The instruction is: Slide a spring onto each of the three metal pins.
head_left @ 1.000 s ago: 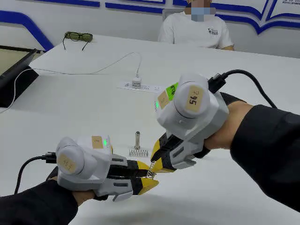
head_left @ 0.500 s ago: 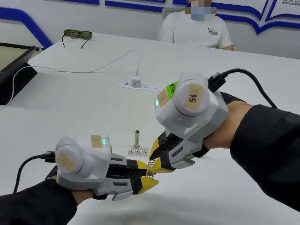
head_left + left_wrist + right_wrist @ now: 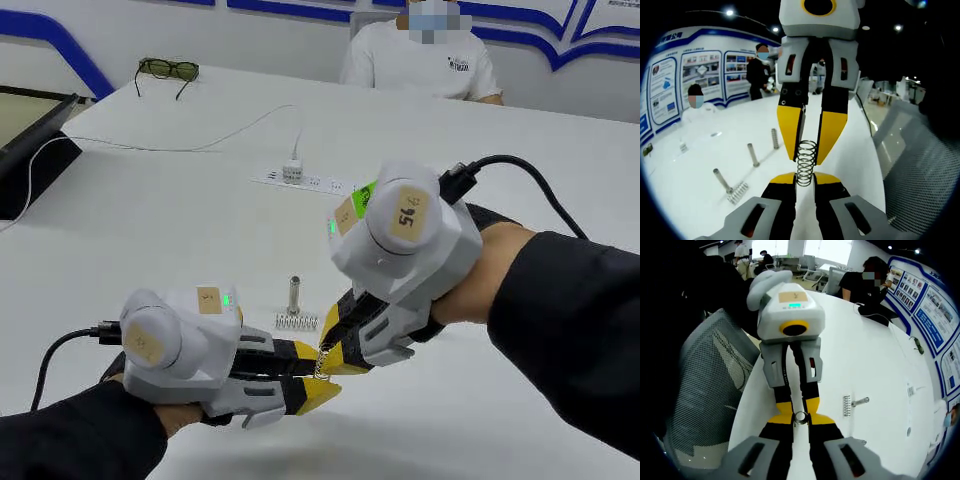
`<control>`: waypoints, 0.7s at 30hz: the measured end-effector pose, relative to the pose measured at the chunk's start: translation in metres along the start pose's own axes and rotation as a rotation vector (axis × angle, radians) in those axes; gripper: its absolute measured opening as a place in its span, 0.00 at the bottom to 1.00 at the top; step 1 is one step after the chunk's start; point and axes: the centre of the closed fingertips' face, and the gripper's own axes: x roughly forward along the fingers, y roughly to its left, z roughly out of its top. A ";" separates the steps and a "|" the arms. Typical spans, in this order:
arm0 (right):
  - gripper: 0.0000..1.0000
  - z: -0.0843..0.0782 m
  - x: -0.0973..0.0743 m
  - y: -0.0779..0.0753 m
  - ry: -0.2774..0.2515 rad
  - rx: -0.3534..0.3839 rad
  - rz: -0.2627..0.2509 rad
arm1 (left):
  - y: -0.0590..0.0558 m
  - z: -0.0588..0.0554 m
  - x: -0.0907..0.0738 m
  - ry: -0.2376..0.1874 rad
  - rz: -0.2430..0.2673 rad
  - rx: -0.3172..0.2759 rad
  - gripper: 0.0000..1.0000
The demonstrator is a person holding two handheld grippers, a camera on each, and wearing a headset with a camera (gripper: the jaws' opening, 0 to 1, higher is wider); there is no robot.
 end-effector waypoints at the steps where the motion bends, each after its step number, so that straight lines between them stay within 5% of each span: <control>1: 0.12 -0.001 -0.001 -0.001 -0.001 0.004 0.001 | 0.000 0.000 0.000 0.001 0.002 -0.003 0.15; 21: 0.12 -0.025 -0.024 -0.034 0.012 0.073 -0.074 | 0.022 -0.009 -0.020 -0.019 0.087 -0.079 0.31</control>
